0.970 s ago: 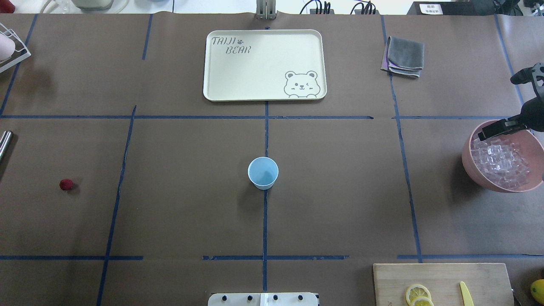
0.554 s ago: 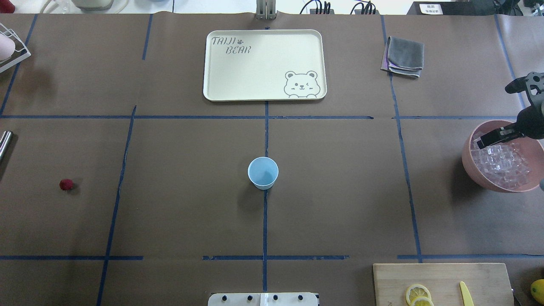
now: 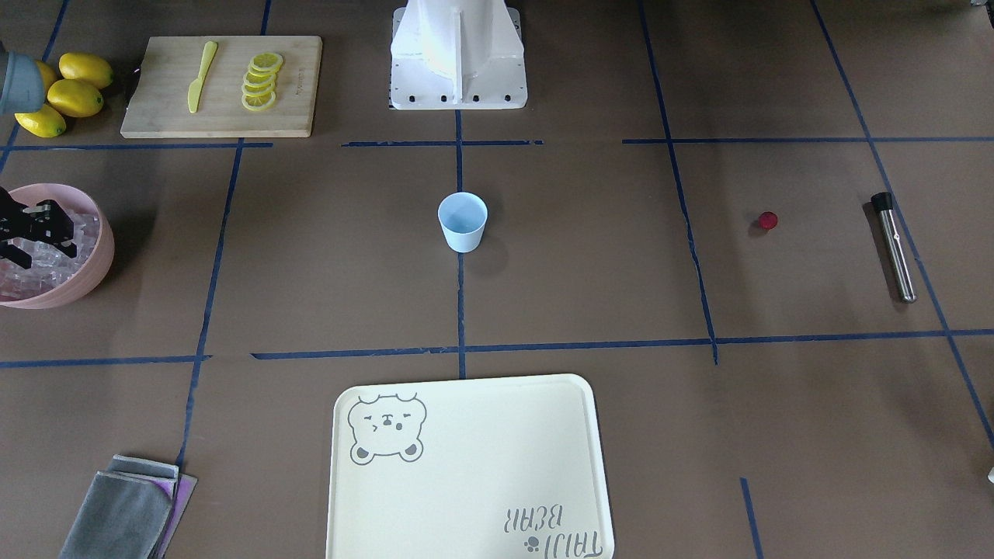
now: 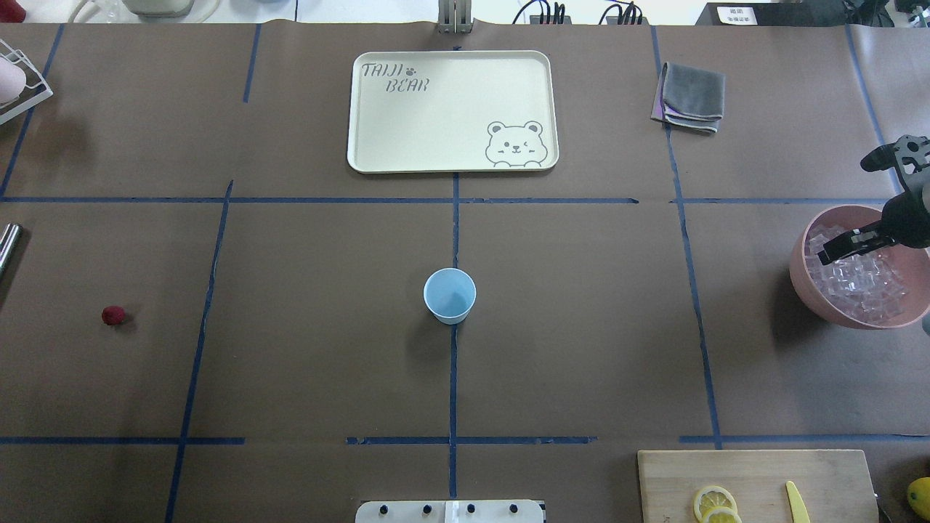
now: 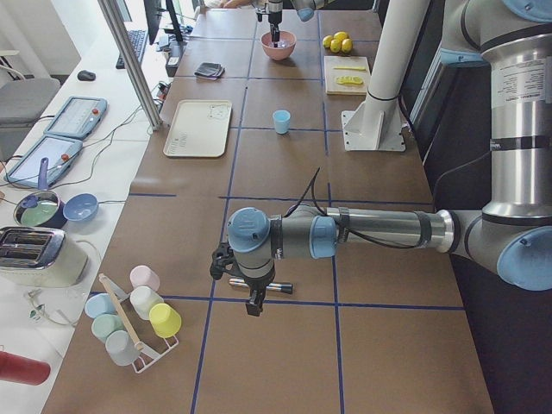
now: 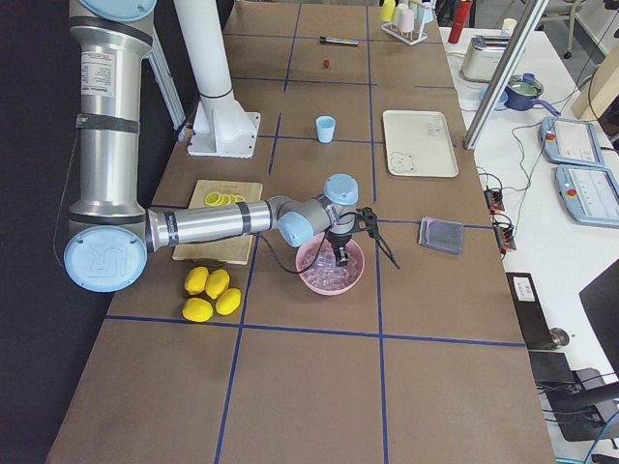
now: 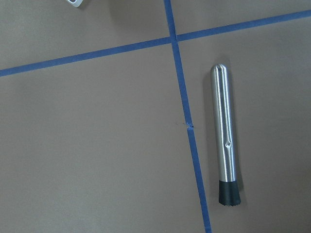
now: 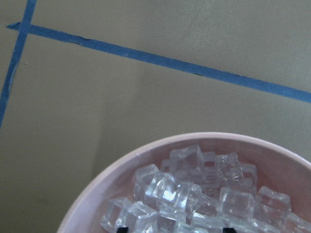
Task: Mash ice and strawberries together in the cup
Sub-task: 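Lower the right gripper into the bowl and grasp an ice cube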
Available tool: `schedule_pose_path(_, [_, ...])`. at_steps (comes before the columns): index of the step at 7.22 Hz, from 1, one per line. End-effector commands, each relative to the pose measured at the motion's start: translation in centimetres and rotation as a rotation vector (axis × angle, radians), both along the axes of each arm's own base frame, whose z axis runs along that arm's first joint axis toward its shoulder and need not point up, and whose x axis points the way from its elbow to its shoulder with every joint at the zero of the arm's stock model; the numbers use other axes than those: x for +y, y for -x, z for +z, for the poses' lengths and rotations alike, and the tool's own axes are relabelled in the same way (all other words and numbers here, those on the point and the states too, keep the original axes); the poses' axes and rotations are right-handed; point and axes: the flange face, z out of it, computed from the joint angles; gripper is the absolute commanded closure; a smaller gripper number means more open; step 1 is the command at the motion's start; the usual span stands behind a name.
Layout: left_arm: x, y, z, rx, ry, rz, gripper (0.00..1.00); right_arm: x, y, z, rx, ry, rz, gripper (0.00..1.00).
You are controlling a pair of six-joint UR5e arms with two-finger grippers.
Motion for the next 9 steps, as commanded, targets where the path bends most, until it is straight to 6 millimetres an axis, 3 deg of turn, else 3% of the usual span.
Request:
schedule_pose_path(1, [0.0,0.0,0.0,0.0,-0.002,0.001,0.0,0.3,-0.2,0.5,0.006,0.011,0.0,0.71])
schedule_pose_path(2, [0.0,0.0,0.0,0.0,-0.002,0.001,0.0,0.4,-0.2,0.7,0.008,0.015,0.0,0.83])
schedule_pose_path(4, [0.0,0.0,0.0,0.002,-0.002,0.001,0.0,0.3,-0.3,0.2,0.002,0.009,0.001,0.97])
schedule_pose_path(5, [0.0,0.0,0.0,0.002,-0.002,0.001,0.0,-0.4,-1.7,-0.4,-0.009,0.002,0.03,0.97])
schedule_pose_path(7, [0.0,0.0,0.0,0.002,-0.002,0.001,0.0,-1.1,-3.9,-4.8,-0.046,-0.047,0.074,1.0])
schedule_pose_path(8, [0.0,0.0,0.0,0.002,-0.002,0.001,0.0,-1.7,-3.9,-8.5,-0.045,-0.07,0.086,1.0])
schedule_pose_path(9, [0.0,0.0,-0.1,0.005,-0.003,0.001,0.0,-3.4,-3.1,-12.7,-0.057,-0.062,0.107,1.0])
